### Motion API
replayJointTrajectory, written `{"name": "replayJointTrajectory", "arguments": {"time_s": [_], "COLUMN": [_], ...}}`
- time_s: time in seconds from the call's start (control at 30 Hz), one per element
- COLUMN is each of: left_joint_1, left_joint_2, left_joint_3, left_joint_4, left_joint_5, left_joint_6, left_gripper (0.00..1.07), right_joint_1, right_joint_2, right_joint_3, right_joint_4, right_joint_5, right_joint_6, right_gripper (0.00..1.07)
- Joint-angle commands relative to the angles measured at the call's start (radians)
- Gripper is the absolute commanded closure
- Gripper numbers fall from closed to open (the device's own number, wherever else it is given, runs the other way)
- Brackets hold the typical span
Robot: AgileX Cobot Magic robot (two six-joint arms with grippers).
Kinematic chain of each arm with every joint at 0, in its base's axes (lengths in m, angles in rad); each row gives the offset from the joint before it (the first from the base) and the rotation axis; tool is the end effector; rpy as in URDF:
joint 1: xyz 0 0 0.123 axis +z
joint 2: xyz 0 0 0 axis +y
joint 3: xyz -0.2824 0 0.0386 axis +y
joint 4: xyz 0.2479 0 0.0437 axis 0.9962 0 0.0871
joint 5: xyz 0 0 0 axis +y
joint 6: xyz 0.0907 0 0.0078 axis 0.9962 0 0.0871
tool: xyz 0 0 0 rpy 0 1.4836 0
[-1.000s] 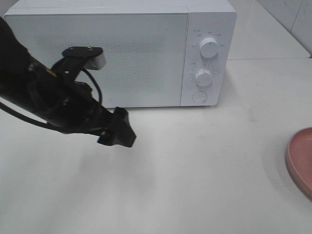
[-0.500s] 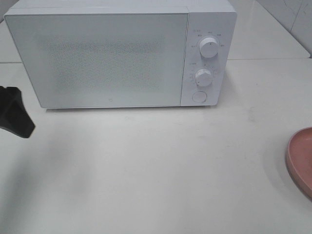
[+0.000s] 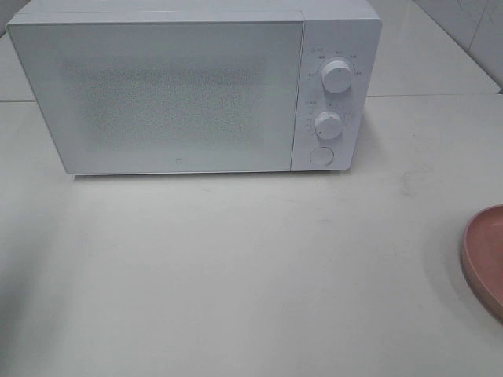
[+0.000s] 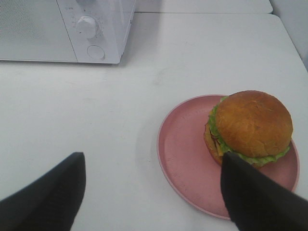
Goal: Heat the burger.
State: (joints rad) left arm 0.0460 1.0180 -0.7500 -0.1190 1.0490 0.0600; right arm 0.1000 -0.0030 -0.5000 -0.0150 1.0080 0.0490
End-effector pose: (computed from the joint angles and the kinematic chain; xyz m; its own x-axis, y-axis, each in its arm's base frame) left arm 0.1659 -0.0018 0.2748 -0.9404 -0.0428 -0.3374 -0.0106 0.9953 -0.0967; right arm -0.0031 -0.0015 0.2815 -0.4070 0.0004 -0.9134 -0.0717 0.9969 0.0323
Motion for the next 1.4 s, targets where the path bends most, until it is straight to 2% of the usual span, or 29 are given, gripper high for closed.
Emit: {"name": "replayJointTrajectory", "arguments": {"time_s": [0.03,0.33,0.9,1.3,1.4], "left_joint_1": [0.004,0.006,0.006,0.006,0.006], "left_joint_2": [-0.107,-0.425,-0.859,-1.051,-1.048], "left_joint_3": [0.062,0.229,0.233,0.233,0.233], "left_joint_4": [0.007,0.007,0.008,0.032,0.032], "left_joint_5": [0.011,0.017,0.019,0.019,0.019], "left_joint_6": [-0.014,-0.014,-0.007,-0.007,-0.007], "left_gripper": [0.06,0.06,0.06,0.06,0.06], "right_joint_1": [-0.007,-0.007,-0.007,-0.007,-0.007], "right_joint_2": [-0.03,-0.03,-0.03,-0.03,-0.03], "right_joint_3": [0.002,0.002,0.002,0.002,0.002], "right_joint_4": [0.002,0.002,0.002,0.002,0.002], "right_joint_5": [-0.011,-0.011,-0.011,-0.011,-0.011], "right_joint_6": [-0.01,-0.01,-0.01,-0.01,-0.01], "right_gripper": [0.31,0.31,0.31,0.31,0.31]}}
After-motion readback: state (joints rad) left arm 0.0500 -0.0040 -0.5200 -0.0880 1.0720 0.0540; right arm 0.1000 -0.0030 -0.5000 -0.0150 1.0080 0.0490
